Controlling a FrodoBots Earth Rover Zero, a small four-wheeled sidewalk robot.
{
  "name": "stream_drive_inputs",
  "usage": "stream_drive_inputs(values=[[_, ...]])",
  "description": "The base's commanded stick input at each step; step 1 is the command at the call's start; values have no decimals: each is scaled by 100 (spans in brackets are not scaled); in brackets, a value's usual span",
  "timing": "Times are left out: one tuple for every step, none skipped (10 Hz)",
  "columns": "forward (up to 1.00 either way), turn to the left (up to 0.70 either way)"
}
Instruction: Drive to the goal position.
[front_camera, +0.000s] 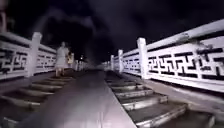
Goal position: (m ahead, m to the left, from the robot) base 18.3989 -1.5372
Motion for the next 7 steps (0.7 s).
stream_drive_inputs(values=[[45, 27], [45, 27], [45, 27], [45, 27], [45, 27], [45, 27], [45, 27]])
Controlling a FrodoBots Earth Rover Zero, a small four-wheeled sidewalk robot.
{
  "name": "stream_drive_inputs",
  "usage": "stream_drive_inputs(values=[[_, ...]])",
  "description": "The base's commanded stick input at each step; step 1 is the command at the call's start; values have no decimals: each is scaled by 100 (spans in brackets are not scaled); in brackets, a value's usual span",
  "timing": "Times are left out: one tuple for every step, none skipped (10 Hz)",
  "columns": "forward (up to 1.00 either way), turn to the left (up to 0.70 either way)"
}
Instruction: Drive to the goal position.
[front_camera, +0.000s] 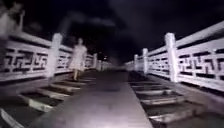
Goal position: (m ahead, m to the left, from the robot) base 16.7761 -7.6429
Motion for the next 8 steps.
stream_drive_inputs(values=[[45, 27], [45, 27], [45, 13], [45, 0], [45, 0], [45, 0], [45, 0], [45, 0]])
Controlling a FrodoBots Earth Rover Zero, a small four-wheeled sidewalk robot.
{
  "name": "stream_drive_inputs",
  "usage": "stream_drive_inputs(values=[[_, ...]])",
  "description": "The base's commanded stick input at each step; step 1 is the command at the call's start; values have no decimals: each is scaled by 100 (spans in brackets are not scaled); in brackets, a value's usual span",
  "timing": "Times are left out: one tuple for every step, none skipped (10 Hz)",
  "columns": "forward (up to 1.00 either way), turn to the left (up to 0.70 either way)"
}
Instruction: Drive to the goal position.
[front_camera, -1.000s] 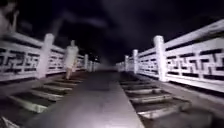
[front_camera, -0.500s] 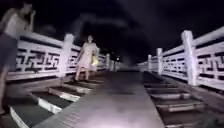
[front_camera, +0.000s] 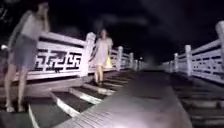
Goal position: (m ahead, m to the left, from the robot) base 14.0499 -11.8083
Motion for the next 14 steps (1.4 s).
stream_drive_inputs(values=[[45, -22], [45, -27], [45, -27], [45, -27], [45, -27], [45, -27], [45, -27], [45, -27], [45, -27], [45, -27], [45, -27], [45, -27], [45, -20], [45, -6]])
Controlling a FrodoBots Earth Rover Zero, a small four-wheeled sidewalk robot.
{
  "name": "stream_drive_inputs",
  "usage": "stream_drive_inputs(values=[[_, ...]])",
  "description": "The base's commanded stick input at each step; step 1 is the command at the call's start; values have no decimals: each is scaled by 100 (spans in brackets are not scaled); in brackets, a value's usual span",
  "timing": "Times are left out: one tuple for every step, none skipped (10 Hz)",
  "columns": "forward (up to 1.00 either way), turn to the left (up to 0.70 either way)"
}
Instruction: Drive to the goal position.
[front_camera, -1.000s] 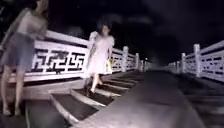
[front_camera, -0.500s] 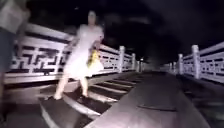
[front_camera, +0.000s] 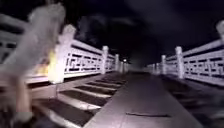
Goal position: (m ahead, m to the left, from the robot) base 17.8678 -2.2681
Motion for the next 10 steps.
stream_drive_inputs(values=[[45, 0], [45, 0], [45, 0], [45, 0], [45, 0], [45, 0], [45, 0], [45, 0], [45, 0], [45, 0]])
